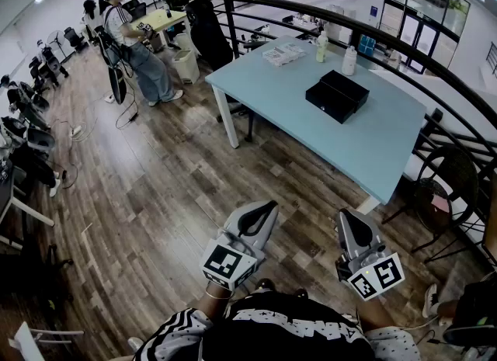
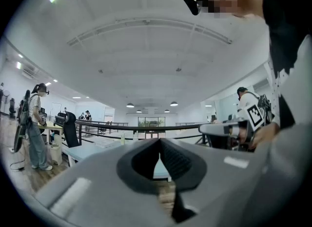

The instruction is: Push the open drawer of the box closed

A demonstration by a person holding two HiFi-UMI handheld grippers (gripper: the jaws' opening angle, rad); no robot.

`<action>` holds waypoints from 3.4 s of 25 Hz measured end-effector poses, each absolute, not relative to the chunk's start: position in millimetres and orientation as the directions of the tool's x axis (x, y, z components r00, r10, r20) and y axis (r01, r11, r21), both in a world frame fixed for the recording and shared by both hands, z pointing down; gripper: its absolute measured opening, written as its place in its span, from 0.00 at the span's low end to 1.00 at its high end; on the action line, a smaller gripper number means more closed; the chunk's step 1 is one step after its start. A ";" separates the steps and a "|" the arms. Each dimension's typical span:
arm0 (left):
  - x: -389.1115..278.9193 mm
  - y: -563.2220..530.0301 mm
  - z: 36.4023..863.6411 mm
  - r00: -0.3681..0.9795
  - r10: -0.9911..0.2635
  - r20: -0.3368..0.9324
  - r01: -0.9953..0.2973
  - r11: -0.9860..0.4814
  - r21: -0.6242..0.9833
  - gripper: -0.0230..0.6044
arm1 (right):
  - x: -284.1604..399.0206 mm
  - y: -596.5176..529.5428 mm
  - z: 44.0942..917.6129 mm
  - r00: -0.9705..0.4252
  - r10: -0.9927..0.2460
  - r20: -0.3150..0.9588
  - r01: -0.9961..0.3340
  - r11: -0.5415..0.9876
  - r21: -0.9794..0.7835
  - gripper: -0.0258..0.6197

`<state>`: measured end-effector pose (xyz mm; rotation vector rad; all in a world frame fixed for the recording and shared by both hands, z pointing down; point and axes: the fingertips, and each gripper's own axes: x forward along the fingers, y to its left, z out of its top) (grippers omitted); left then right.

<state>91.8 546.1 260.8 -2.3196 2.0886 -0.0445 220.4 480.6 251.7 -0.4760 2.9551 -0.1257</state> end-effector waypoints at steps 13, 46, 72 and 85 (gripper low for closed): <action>68.5 547.5 263.9 0.110 -0.994 -0.012 -0.994 -0.109 -0.022 0.04 | 202.0 476.7 255.3 -0.932 -0.336 -0.138 -0.318 0.938 -0.136 0.04; -5.3 550.5 282.6 0.144 -0.990 -0.015 -0.990 -0.144 0.003 0.04 | 148.5 469.9 251.4 -0.898 -0.412 -0.154 -0.391 0.909 -0.148 0.04; -4.5 370.0 324.8 0.111 -0.991 0.070 -0.994 -0.111 0.001 0.04 | 162.6 274.1 307.4 -0.880 -0.460 -0.118 -0.423 0.872 -0.247 0.04; -5.9 287.7 309.3 0.076 -0.993 0.092 -0.994 -0.082 -0.065 0.04 | 162.2 187.3 299.7 -0.883 -0.444 -0.150 -0.396 0.878 -0.269 0.04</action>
